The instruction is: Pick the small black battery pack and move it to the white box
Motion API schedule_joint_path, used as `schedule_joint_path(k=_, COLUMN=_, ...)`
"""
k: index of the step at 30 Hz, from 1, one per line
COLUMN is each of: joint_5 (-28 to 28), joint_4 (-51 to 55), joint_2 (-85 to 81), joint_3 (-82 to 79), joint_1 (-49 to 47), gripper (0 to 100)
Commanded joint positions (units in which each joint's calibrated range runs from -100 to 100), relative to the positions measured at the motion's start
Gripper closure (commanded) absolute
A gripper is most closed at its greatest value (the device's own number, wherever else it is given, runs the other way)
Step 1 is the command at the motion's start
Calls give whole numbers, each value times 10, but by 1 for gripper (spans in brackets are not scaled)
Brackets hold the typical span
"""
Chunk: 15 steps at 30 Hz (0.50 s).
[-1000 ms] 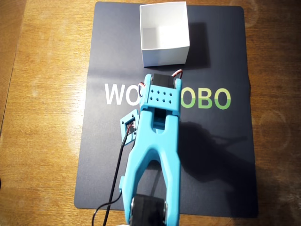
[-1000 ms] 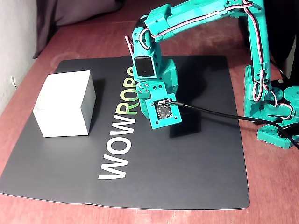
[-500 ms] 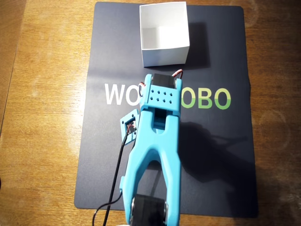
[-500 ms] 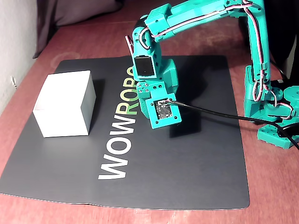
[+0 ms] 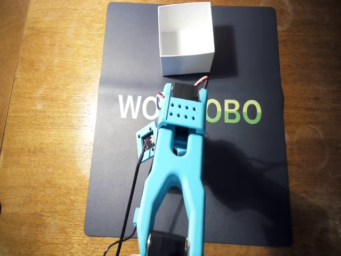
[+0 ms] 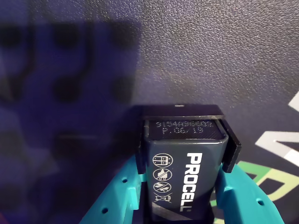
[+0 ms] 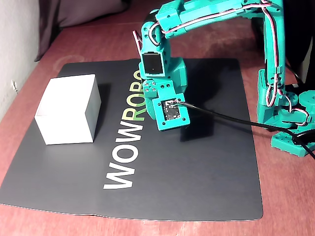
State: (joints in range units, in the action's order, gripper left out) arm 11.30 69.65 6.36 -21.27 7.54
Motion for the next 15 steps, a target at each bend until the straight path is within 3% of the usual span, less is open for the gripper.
schedule_joint_path(k=1, joint_5=1, joint_4=2, joint_2=-60, joint_3=18, joint_1=5, gripper=87)
schedule_joint_path(k=15, joint_5=0, joint_4=2, joint_2=-71, joint_3=156, joint_1=-4, gripper=87)
